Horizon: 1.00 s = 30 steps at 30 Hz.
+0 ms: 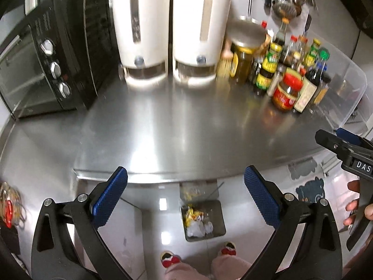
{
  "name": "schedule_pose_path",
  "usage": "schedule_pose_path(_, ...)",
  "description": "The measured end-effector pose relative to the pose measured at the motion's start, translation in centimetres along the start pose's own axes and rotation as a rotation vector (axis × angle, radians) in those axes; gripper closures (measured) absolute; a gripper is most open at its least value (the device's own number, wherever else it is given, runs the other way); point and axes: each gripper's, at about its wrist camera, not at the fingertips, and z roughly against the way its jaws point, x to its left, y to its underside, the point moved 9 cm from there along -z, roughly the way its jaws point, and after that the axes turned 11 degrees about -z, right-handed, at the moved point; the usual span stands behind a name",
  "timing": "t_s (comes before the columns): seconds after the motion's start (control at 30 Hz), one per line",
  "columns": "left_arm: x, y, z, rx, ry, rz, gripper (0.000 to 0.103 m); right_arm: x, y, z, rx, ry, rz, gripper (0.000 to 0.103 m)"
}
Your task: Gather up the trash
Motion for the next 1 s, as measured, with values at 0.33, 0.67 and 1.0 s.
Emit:
schedule_pose_path(0.33,0.7,-3.8,6.8,-0.142,-0.057,0.002,0.008,2.0,-3.5,6.6,-0.158,-0.001,0.042,0.003)
schedule_pose_path(0.67,-0.1,-5.0,11.4,-0.233,-0.108,-0.010,0.008,1.1,-5.3,12.4,-0.292,0.054,-0.005,0.003)
schedule_pose_path(1.0,-0.3,-5.1,11.5,-0.230,-0.113,-0.020,0.008,1.8,-4.8,12.5,-0.273,0.037,-0.002,0.003)
